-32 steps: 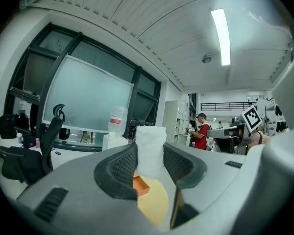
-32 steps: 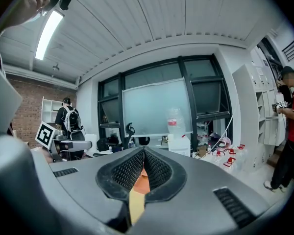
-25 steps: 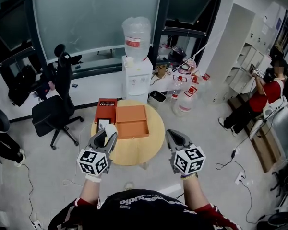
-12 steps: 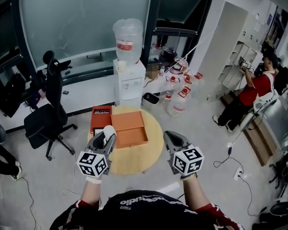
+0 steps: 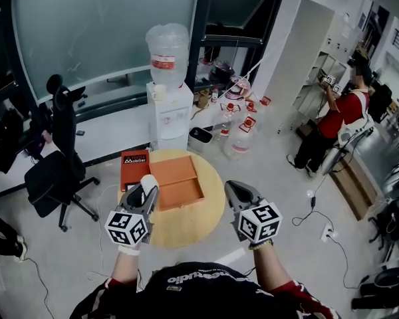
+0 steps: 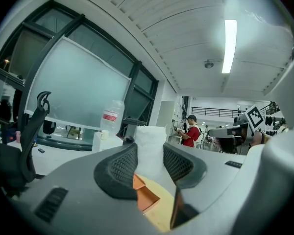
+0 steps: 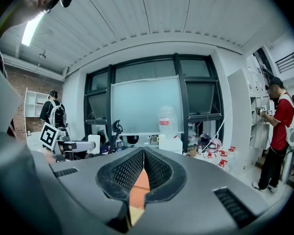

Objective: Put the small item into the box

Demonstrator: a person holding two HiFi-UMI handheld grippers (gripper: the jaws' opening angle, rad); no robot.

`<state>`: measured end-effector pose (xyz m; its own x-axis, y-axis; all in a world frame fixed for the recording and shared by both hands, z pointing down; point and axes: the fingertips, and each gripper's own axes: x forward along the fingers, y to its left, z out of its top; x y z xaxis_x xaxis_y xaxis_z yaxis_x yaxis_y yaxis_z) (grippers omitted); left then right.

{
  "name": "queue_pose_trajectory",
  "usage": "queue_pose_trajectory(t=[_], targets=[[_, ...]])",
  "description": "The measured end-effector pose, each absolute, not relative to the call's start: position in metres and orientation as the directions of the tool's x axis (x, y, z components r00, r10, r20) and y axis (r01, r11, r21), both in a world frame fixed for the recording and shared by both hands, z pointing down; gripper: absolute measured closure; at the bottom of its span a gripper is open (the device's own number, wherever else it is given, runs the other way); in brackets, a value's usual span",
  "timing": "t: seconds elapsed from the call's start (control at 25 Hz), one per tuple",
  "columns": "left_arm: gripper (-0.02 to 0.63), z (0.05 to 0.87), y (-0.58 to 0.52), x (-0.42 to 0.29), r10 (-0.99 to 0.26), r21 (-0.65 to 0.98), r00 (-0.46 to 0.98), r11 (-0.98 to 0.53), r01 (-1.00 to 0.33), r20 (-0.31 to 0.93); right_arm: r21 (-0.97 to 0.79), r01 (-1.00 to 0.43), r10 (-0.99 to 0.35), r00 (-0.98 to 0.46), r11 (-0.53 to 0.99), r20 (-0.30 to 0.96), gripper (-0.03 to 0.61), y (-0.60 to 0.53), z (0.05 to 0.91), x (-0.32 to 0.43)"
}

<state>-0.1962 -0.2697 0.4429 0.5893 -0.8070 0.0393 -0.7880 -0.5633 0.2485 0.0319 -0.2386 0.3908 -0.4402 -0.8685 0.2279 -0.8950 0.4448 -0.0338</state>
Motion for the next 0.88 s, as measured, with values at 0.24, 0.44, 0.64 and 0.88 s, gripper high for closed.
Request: queue_pose_trajectory(t=[0.24,0.44,0.64,0.88], targets=[[0.443,0.446,-0.273,-0.195,-0.798,0.260,0.602,-0.575,-0.776,0.030,-0.020,-0.903,-0.876,-0.421,0.429,0.236,0.551,-0.237,0.391,0.033],[0.442,0.451,-0.278,-0.192,-0.788,0.252,0.614,-0.586,-0.770,0.045,-0.037,-0.911,-0.887,-0.408,0.410,0.214,0.551,-0.241,0.389,0.034],[0.443,0.449,-0.282,-0.180,-0.780,0.242,0.624,-0.598,-0.764,0.043,-0.040,-0.908,-0.886,-0.417,0.418,0.201,0.551,-0.248,0.384,0.038],[0.443,0.445,-0.294,-0.174,-0.777,0.233,0.629,-0.606,-0.761,0.031,-0.053,-0.900,-0.881,-0.435,0.433,0.184,0.551,-0.261,0.385,0.035]])
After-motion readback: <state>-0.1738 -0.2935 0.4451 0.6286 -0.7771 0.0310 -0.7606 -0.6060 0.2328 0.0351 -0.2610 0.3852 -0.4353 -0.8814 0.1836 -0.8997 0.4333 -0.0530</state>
